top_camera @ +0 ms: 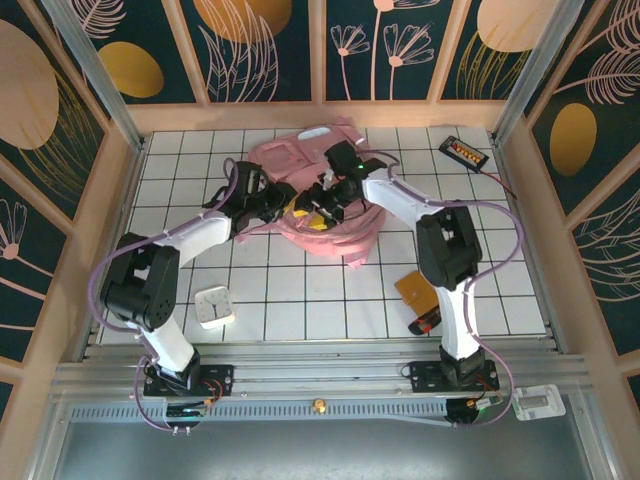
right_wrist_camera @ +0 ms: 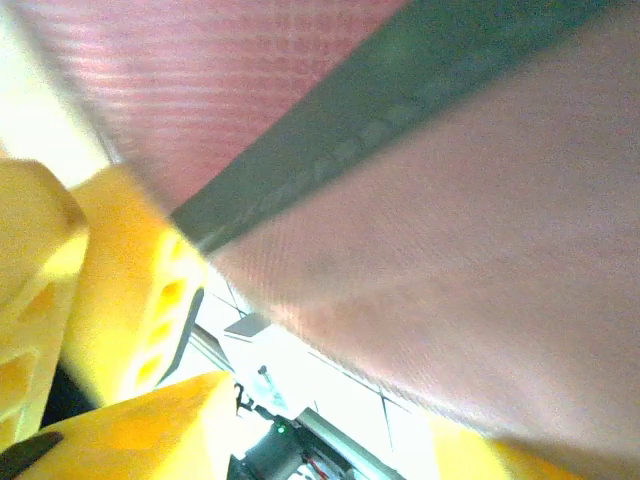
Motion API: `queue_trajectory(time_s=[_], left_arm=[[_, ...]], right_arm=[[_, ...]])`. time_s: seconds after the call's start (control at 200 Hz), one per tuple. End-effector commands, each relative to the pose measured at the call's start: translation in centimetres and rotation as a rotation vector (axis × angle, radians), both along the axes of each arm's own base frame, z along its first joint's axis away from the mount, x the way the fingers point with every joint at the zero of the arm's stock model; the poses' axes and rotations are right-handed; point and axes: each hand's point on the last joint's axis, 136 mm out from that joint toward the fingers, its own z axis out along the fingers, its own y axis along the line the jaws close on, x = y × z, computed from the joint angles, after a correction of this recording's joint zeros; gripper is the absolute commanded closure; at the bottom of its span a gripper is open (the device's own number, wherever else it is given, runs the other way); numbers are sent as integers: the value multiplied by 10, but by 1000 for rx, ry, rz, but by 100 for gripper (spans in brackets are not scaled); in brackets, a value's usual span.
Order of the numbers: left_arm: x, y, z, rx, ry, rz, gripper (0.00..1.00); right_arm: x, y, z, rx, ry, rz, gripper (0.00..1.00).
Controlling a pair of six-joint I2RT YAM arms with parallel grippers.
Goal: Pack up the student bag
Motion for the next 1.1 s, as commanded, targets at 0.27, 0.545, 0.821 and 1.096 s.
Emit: queue_trajectory(time_s=[0.27,0.545,0.821,1.096], left_arm=[[-4,17,50,289,-158,-252,1],[17,-13,58,738,-300,-581,1],[27,-33,53,749,-322,-613,1],[28,-39,48,770,-336,-658,2]], right_arm=[[42,-140,34,-40,-186,-257,41],[94,-148,2,-64,-181,-281,41],[118,-140,-3,-39,-184,-298,42],[128,-127,6,12,-216,-305,43]])
